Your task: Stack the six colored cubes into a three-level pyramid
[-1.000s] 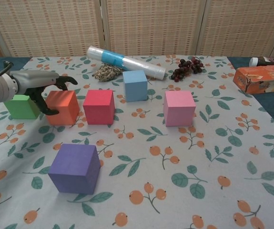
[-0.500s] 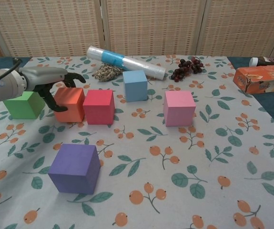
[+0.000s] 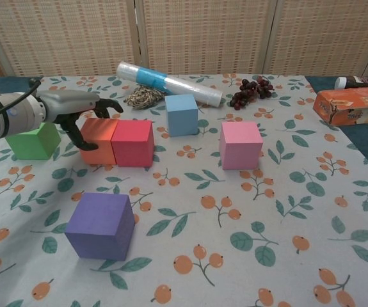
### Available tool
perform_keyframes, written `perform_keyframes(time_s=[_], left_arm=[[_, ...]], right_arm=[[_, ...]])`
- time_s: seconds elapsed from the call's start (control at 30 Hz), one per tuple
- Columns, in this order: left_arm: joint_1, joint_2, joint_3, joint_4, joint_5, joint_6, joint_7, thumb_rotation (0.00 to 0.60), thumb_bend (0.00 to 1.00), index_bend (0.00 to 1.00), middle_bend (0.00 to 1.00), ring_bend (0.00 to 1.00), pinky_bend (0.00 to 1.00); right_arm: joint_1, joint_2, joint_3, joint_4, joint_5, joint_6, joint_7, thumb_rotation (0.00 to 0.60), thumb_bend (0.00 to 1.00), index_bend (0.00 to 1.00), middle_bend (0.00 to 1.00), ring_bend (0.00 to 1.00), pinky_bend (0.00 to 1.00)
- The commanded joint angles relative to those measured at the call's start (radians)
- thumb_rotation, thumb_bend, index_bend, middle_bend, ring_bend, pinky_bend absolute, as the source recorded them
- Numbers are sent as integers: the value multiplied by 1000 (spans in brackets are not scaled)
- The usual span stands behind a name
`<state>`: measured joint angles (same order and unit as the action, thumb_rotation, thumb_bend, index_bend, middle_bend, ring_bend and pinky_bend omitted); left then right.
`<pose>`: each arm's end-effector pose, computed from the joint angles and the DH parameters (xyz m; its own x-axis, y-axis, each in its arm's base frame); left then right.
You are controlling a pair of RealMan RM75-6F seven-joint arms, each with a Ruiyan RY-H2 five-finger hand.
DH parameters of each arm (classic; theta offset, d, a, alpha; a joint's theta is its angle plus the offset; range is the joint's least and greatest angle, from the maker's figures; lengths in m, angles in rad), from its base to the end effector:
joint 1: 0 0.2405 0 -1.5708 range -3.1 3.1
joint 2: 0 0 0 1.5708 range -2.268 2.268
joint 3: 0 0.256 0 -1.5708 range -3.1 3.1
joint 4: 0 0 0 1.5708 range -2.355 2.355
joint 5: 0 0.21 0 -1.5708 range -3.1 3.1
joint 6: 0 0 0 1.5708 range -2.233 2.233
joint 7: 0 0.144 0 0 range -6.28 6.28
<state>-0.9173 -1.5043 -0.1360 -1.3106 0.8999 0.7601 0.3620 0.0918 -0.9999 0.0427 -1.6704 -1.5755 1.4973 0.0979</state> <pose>-0.1595 0.3991 -0.0073 0.5665 0.3371 0.7520 0.8176 -0.3441 -0.4616 -0.2962 -0.1808 0.1873 0.3665 0.0019 0.9304 -0.9265 -0.0912 0.3651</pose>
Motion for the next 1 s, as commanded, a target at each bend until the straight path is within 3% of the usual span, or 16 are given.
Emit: perform_keyframes(time_s=[0.03, 1.0], left_arm=[[-3, 0, -1, 0, 1, -4, -1, 600, 334, 110, 317, 177, 82], [-29, -3, 4, -13, -35, -17, 31, 600, 333, 95, 314, 170, 76]], right_arm=[[-1, 0, 1, -1, 1, 1, 0, 528, 0, 0, 0, 0, 54], [-17, 3, 1, 6, 5, 17, 13, 528, 0, 0, 0, 0, 54]])
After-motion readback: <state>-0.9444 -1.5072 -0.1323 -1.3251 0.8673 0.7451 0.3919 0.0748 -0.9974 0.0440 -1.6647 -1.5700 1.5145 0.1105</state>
